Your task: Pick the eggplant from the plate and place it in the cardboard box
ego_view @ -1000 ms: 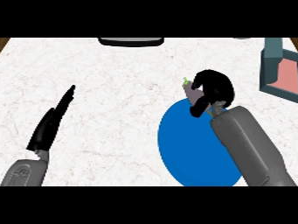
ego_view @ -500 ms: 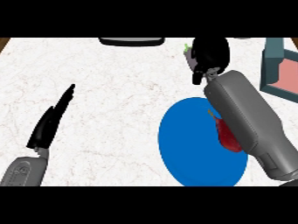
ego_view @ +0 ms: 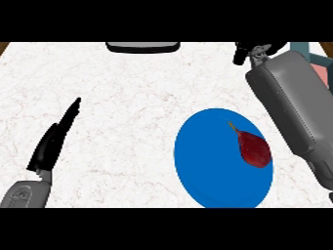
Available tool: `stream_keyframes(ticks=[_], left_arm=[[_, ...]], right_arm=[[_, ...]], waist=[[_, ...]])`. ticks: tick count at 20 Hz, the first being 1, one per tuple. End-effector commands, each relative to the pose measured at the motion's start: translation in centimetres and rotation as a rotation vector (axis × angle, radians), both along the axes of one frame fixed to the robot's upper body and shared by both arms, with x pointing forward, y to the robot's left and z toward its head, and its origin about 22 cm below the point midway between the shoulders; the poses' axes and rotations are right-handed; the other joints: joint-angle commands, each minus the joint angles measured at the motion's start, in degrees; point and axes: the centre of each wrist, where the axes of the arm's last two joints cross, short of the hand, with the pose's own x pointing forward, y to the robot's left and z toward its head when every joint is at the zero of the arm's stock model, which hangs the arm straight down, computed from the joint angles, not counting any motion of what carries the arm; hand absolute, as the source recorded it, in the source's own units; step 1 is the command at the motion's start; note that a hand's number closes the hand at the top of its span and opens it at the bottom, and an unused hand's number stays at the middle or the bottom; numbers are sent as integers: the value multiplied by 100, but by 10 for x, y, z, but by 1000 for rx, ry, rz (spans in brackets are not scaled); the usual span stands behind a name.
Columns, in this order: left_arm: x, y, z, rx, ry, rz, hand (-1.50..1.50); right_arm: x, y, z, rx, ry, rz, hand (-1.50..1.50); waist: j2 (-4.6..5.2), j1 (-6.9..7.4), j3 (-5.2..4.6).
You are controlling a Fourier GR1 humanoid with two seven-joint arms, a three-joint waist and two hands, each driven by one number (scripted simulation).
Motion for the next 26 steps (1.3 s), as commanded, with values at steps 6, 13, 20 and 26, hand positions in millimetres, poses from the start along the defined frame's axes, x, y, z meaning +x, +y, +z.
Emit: stream_keyframes(ticks=[6, 13, 20, 26], left_arm=[[5, -7, 22, -9, -30, 11, 0], [-12, -8, 2, 7, 2, -1, 0], [-5, 4, -4, 3, -19, -21, 0], [17, -6, 9, -4, -12, -24, 0]], right_arm=[[-11, -73, 59, 62, -127, -195, 150], [-19, -130, 64, 81, -58, -265, 150], [-6, -220, 22, 106, 64, -341, 150], [0, -231, -32, 396, 261, -302, -150]], waist=[[1, -14, 5], [9, 25, 4], [60, 105, 5], [86, 120, 11]])
